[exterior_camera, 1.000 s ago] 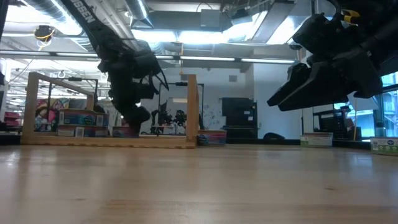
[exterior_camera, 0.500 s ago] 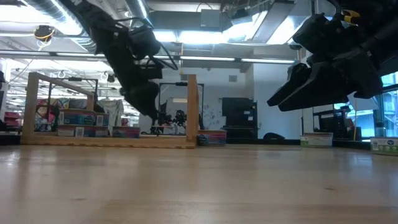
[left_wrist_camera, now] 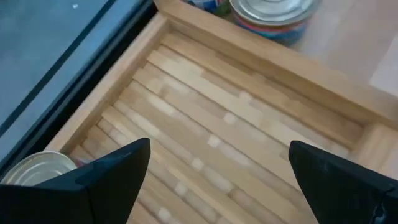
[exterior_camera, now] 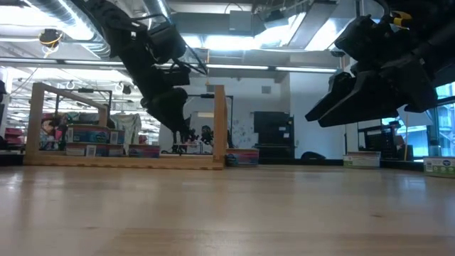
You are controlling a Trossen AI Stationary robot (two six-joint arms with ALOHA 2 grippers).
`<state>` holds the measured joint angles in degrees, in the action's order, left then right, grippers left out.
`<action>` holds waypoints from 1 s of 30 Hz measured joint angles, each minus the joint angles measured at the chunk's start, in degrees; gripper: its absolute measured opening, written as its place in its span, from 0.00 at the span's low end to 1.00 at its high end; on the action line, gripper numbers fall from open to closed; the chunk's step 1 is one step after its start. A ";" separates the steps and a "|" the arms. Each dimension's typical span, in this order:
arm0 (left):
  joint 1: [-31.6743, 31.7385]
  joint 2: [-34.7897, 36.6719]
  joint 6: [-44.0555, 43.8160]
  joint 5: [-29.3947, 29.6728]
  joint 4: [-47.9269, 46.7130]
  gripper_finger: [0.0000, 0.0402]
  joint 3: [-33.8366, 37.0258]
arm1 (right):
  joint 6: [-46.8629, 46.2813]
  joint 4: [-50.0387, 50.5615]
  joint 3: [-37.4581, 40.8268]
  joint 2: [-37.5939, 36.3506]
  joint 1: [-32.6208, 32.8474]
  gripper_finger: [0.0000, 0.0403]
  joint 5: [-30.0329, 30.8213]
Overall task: Stack canned seafood by type on shelf
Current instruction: Move the blue tuna can from the bottom left to the center
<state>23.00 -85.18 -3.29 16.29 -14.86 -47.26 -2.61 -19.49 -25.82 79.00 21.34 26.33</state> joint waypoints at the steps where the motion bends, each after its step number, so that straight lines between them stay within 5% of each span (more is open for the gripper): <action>1: -0.77 0.00 -0.29 -0.36 -1.36 0.95 -0.46 | 0.00 0.02 0.00 0.00 0.01 0.76 0.00; 10: -16.00 2.99 -7.23 -1.48 -16.54 0.95 -6.78 | 0.01 0.02 0.00 0.00 0.00 0.76 0.00; 18: -29.25 7.52 -18.85 -1.53 -17.77 0.95 -7.29 | 0.04 -0.16 0.00 0.02 0.01 0.76 0.00; 26: -34.93 7.84 -27.53 -4.70 -12.83 0.95 -7.33 | 0.04 -0.54 0.00 0.02 -0.02 0.76 0.34; 30: -37.57 7.87 -38.02 -10.33 -19.96 0.95 -7.33 | 0.00 -0.55 0.00 0.02 -0.02 0.76 0.50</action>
<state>-14.58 -77.31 -41.31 5.96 -34.82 -54.59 -2.61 -20.04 -25.82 79.02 21.32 26.83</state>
